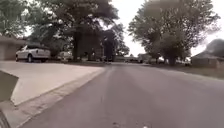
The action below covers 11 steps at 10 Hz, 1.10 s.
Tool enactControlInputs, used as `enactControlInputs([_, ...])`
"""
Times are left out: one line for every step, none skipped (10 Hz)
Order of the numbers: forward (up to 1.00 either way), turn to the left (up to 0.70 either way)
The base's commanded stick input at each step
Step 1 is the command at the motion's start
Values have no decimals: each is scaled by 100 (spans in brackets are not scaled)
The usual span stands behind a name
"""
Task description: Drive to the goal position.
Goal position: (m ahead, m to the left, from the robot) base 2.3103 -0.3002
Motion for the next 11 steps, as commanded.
enactControlInputs([70,0])
enactControlInputs([70,0])
enactControlInputs([70,0])
enactControlInputs([70,0])
enactControlInputs([70,0])
enactControlInputs([70,0])
enactControlInputs([70,0])
enactControlInputs([70,0])
enactControlInputs([70,0])
enactControlInputs([70,0])
enactControlInputs([70,0])
